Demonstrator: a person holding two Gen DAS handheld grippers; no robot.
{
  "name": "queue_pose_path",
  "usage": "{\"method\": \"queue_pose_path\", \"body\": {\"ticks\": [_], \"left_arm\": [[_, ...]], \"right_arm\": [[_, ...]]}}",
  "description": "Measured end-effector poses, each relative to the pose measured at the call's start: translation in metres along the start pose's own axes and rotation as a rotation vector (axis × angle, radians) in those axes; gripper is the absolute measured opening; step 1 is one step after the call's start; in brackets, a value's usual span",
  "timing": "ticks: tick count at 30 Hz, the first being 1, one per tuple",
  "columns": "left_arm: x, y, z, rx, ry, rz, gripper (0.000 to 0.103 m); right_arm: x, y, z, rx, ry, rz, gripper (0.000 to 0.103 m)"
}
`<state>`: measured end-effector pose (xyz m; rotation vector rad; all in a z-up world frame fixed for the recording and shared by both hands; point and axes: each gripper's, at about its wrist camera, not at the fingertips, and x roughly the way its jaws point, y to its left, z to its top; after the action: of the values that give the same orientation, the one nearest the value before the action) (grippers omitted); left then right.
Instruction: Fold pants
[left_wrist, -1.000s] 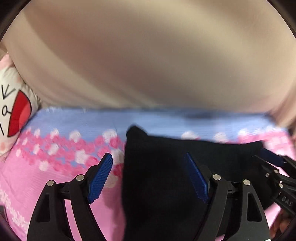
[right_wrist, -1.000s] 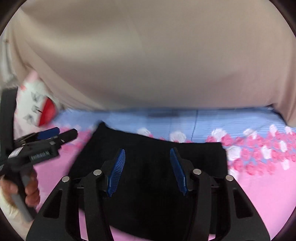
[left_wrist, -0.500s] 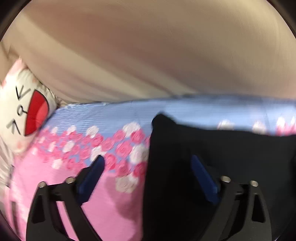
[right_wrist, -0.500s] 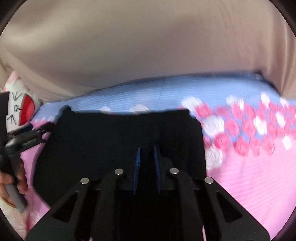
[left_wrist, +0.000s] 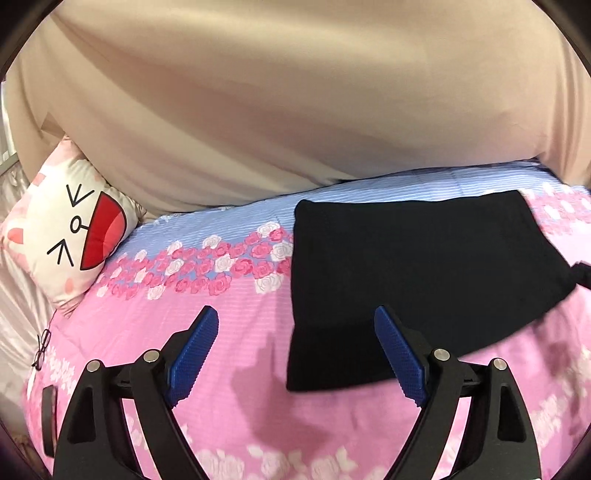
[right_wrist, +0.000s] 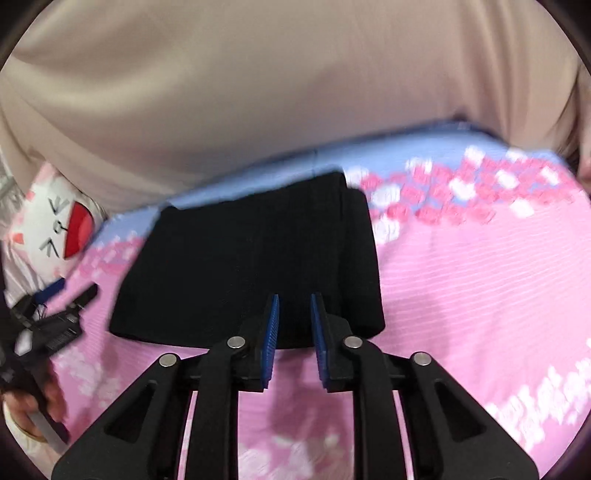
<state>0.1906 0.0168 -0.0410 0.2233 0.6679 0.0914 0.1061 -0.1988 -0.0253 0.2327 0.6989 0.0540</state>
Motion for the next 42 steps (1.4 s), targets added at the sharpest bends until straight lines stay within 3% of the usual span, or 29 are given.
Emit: {"method": "queue_pose_path", "body": {"ticks": [4,15,16,17,19,21,24,42], "left_arm": [[-0.023,-0.002,-0.008,-0.021,-0.007,-0.056,0.084],[-0.07,-0.012,-0.037,-0.024,0.009,-0.141,0.089],[-0.074,-0.011,-0.038,-0.025,0.009,-0.142,0.089],[-0.078,-0.011,-0.041,-0.025,0.009,-0.145,0.09],[-0.086,-0.009,-0.045,-0.027,0.009,-0.15,0.09],[-0.095,-0.008,-0.051,-0.026,0.003,-0.149,0.092],[-0.104,-0.006,-0.058,-0.022,0.007,-0.123,0.092],[-0.155,0.013,-0.085,-0.057,-0.048,-0.121,0.092]], "right_arm": [[-0.034,0.016,-0.009,-0.044,-0.047,-0.033,0.019],[-0.091,0.023,-0.043,-0.011,-0.097,-0.073,0.022],[-0.097,0.024,-0.046,-0.01,-0.104,-0.082,0.032],[-0.101,0.026,-0.049,-0.013,-0.11,-0.092,0.054],[-0.114,0.033,-0.055,-0.03,-0.142,-0.12,0.078],[-0.124,0.043,-0.059,-0.058,-0.161,-0.149,0.08],[-0.135,0.055,-0.065,-0.078,-0.177,-0.154,0.092],[-0.154,0.086,-0.085,-0.086,-0.192,-0.125,0.093]]}}
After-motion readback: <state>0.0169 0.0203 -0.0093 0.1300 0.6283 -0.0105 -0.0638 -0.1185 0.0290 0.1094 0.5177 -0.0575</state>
